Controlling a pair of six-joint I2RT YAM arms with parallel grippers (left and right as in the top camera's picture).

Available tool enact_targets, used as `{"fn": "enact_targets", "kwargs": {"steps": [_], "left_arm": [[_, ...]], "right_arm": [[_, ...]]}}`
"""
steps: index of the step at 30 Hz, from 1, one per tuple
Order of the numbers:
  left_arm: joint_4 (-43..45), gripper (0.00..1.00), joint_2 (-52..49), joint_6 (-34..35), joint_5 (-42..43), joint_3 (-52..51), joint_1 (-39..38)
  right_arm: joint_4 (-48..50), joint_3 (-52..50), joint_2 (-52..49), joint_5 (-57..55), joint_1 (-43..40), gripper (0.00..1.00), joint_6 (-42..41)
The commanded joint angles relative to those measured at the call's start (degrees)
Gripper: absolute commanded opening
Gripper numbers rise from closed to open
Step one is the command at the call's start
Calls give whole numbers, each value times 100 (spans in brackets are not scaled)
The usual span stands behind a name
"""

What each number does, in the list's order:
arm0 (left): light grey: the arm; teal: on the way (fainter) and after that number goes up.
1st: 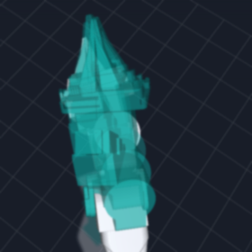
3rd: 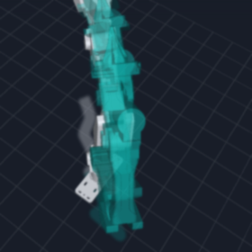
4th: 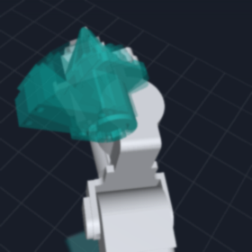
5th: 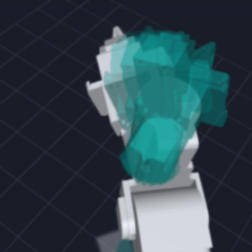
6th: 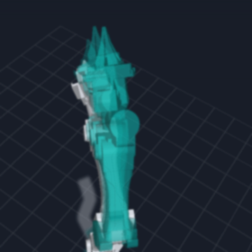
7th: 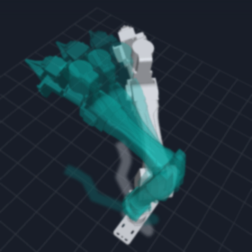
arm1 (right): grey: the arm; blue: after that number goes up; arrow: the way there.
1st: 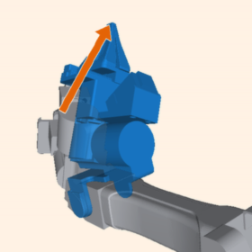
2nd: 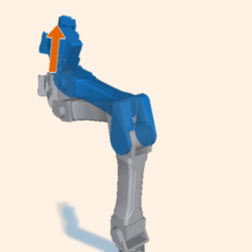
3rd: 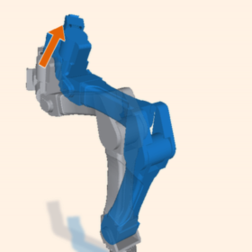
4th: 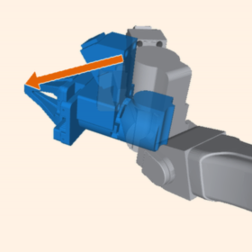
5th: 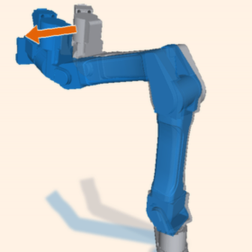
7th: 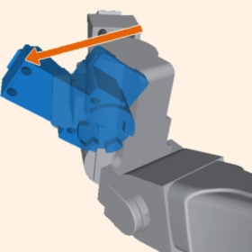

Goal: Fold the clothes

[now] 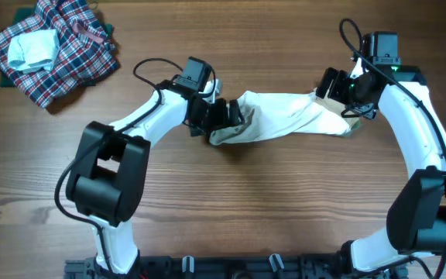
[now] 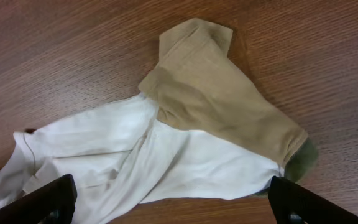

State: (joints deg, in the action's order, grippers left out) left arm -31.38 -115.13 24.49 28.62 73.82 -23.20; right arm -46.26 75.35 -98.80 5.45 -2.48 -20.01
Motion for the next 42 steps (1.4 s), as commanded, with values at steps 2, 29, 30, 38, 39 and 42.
{"fn": "enact_targets", "kwargs": {"steps": [2,29,30,38,39,42], "left_arm": [[127,98,-358,79,55,-66,-28],[22,4,-337,107,48,-63,173],[-31,4,-326,15,50,-63,229],[-511,4,-273,-468,4,-63,710],[-562,4,-260,-483,-4,-63,767],[-678,4,-157,-485,-153,-57,957]], "right_arm": [[-13,-7,-35,-120,-13,100,79],[-131,-7,-35,-122,-13,100,201],[-131,-7,-35,-120,-13,100,201],[-116,-7,-35,-122,-13,100,201],[-116,-7,-35,-122,-13,100,201],[-114,-7,-35,-122,-13,100,203]]}}
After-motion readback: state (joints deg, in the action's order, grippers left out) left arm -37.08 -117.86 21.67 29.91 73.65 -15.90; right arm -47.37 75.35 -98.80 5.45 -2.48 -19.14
